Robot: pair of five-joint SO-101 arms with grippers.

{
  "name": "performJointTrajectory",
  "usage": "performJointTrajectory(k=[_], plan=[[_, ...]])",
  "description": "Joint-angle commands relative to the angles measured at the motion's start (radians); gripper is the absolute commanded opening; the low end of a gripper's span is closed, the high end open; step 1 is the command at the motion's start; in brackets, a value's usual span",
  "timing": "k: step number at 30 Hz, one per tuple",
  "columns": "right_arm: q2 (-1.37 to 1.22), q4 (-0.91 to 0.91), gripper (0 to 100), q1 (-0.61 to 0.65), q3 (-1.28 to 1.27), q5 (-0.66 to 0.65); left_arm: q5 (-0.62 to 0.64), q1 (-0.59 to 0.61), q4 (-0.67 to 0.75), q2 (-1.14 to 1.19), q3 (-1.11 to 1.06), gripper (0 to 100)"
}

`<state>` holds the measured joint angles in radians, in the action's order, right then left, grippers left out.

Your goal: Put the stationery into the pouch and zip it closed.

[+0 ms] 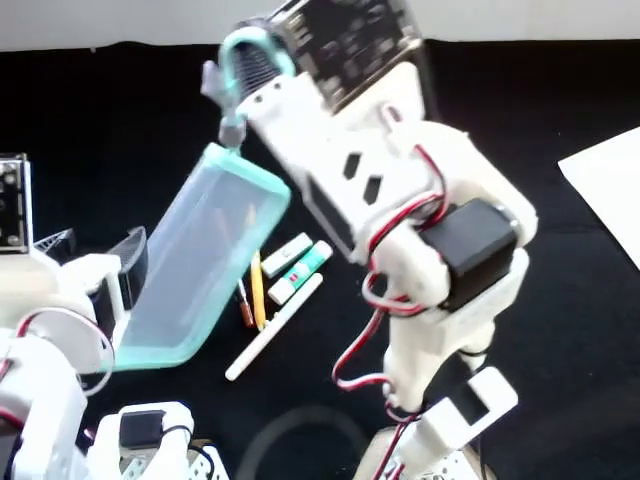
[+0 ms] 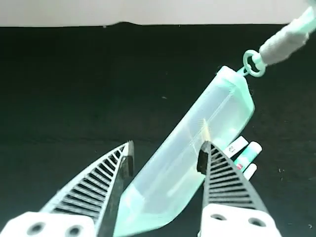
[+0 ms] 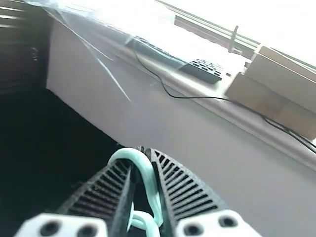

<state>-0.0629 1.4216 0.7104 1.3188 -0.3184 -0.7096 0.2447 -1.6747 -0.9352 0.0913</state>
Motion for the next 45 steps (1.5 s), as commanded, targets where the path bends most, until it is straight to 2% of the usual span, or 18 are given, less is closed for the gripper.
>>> performJointTrajectory(k=[1,11,17,24,31,35,40,45], plan=[[0.033,-0.007,0.6,0.081,0.008,-0.017,0.043,0.088,0.063,0.005,-0.024,22],[0.027,0.021,0.6,0.217,0.05,-0.02,0.071,0.213,0.084,-0.002,-0.048,22],[0.025,-0.104,0.6,0.26,0.081,-0.023,0.072,0.302,0.078,-0.002,-0.05,22],[0.005,-0.193,0.6,0.389,0.082,-0.138,0.071,0.364,0.077,-0.002,-0.051,15],[-0.094,-0.246,0.6,0.438,0.091,-0.132,0.066,0.361,0.071,-0.001,-0.073,15],[-0.094,-0.263,0.6,0.369,0.099,-0.132,0.064,0.366,0.078,-0.002,-0.163,15],[-0.096,-0.395,0.6,0.156,0.128,-0.132,0.069,0.363,0.078,-0.002,-0.225,15],[-0.093,-0.42,0.6,-0.044,0.133,-0.137,0.071,0.36,0.075,-0.002,-0.228,15]])
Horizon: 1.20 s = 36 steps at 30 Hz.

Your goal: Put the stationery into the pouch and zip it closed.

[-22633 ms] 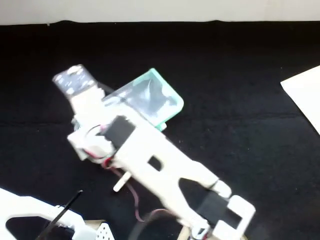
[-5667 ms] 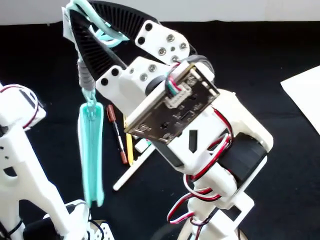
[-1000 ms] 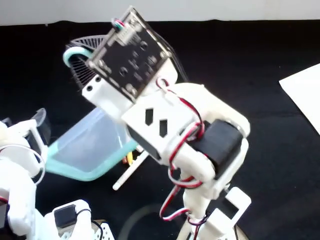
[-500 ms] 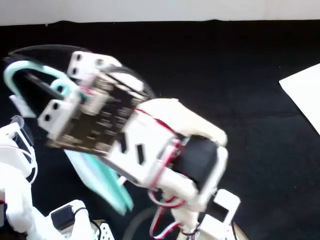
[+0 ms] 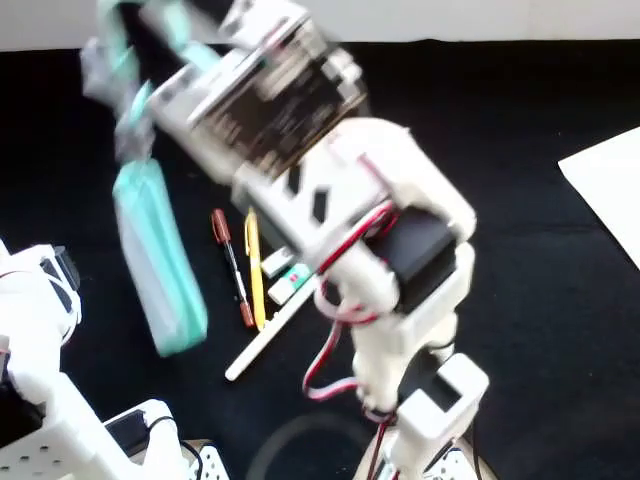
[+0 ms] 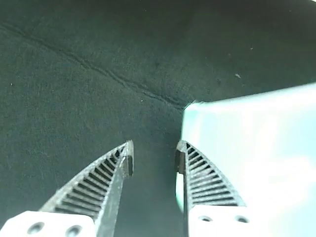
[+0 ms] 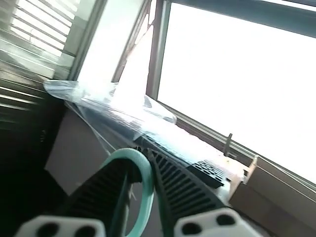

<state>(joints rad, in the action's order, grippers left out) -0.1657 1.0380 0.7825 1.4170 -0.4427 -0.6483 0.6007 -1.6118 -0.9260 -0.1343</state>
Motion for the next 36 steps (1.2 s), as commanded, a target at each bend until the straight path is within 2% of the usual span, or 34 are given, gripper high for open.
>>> performJointTrajectory(k=[1,5,9,11,16,19,24,29,36], plan=[[0.01,-0.036,0.6,-0.151,0.035,-0.012,0.009,0.002,0.011,-0.012,-0.002,15],[0.01,-0.033,0.6,-0.274,0.035,-0.012,0.011,-0.002,0.009,-0.012,0.001,15],[0.041,-0.024,0.6,-0.384,0.033,-0.012,0.015,-0.076,0.003,-0.013,0.004,15],[0.09,-0.013,0.6,-0.423,0.024,-0.014,0.069,-0.122,0.0,-0.013,0.019,15],[0.182,0.071,0.6,-0.446,0.021,-0.014,0.215,-0.254,-0.003,-0.012,0.114,15],[0.237,0.18,0.6,-0.455,-0.065,-0.008,0.25,-0.311,-0.014,-0.012,0.137,15],[0.36,0.252,0.6,-0.552,-0.277,0.167,0.252,-0.349,-0.075,-0.012,0.142,15],[0.427,0.297,0.6,-0.561,-0.473,0.276,0.252,-0.398,-0.092,-0.012,0.133,15],[0.426,0.337,0.6,-0.559,-0.556,0.408,0.322,-0.504,-0.089,-0.004,0.113,15]])
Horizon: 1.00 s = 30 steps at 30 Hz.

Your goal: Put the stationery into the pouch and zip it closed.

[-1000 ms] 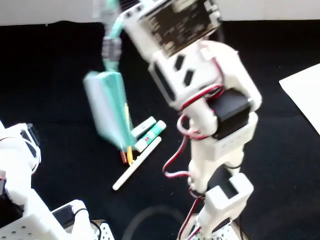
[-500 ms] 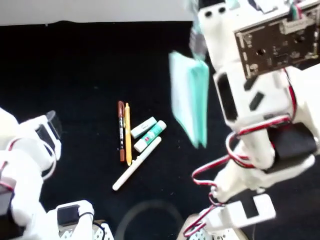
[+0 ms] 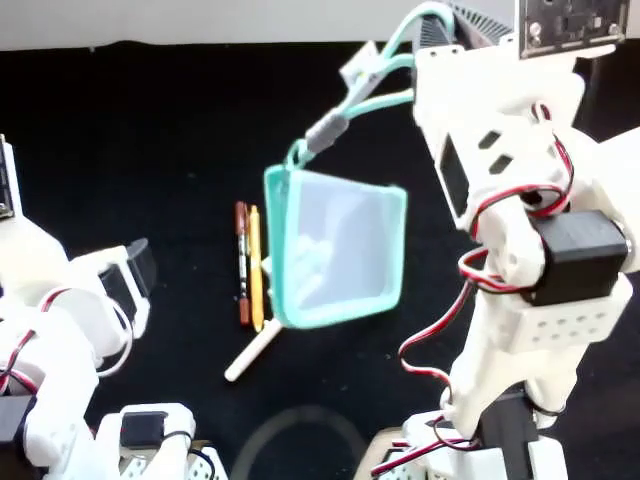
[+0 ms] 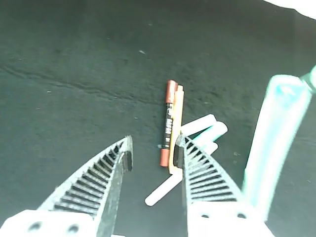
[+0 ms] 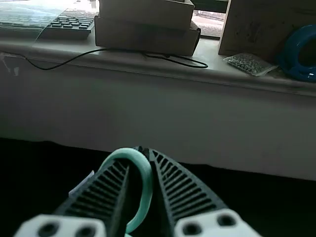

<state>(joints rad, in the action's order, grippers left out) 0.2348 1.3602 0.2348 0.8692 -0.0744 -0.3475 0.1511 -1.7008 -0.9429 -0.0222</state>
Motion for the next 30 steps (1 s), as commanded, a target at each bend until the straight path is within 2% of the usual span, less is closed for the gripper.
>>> performJointTrajectory(k=[1,5,9,15,21,23,26,30], plan=[[0.025,0.027,0.6,-0.012,-0.008,0.04,0.02,-0.074,0.003,0.013,-0.021,15],[0.035,0.064,0.6,-0.018,-0.005,0.038,0.017,-0.13,0.023,0.015,-0.093,15],[0.036,0.137,0.6,-0.013,-0.002,0.037,0.023,-0.168,0.143,0.027,-0.102,15],[0.036,0.213,0.6,-0.013,0.036,0.037,0.115,-0.189,0.261,0.193,-0.084,15],[0.036,0.372,0.6,-0.027,0.189,0.037,0.117,-0.191,0.272,0.225,-0.094,15],[0.039,0.406,0.6,-0.082,0.228,0.037,0.117,-0.191,0.267,0.22,-0.093,15],[0.084,0.403,0.6,-0.229,0.239,0.021,0.117,-0.231,0.265,0.22,-0.096,15],[0.154,0.403,0.6,-0.384,0.237,-0.104,0.12,-0.372,0.253,0.223,-0.12,15]])
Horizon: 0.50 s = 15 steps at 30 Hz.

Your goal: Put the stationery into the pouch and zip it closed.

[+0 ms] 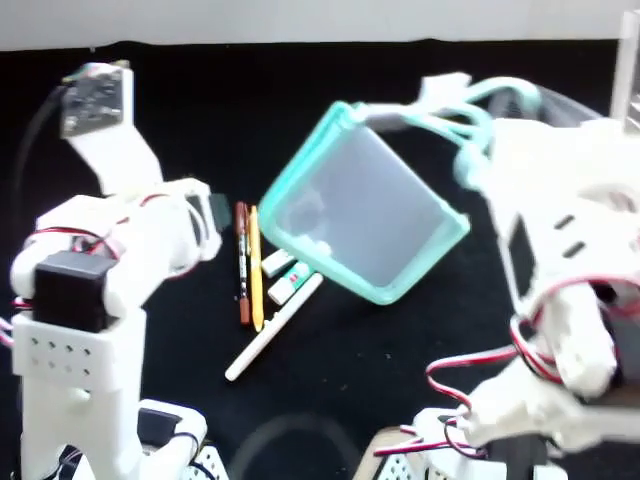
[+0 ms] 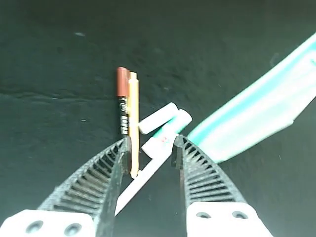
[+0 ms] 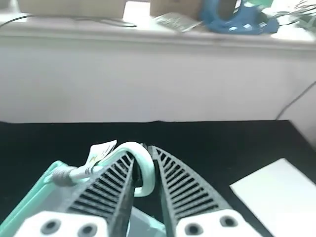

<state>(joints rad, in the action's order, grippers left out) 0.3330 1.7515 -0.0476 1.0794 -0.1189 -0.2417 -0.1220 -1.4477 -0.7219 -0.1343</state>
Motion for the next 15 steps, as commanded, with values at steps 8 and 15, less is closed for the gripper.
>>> performJointTrajectory(k=[8,15], plan=[[0.105,0.012,0.6,-0.286,0.027,-0.114,0.011,-0.277,0.0,-0.001,-0.05,15],[0.113,0.013,0.6,-0.292,0.027,-0.107,0.009,-0.354,0.006,0.005,-0.064,15]])
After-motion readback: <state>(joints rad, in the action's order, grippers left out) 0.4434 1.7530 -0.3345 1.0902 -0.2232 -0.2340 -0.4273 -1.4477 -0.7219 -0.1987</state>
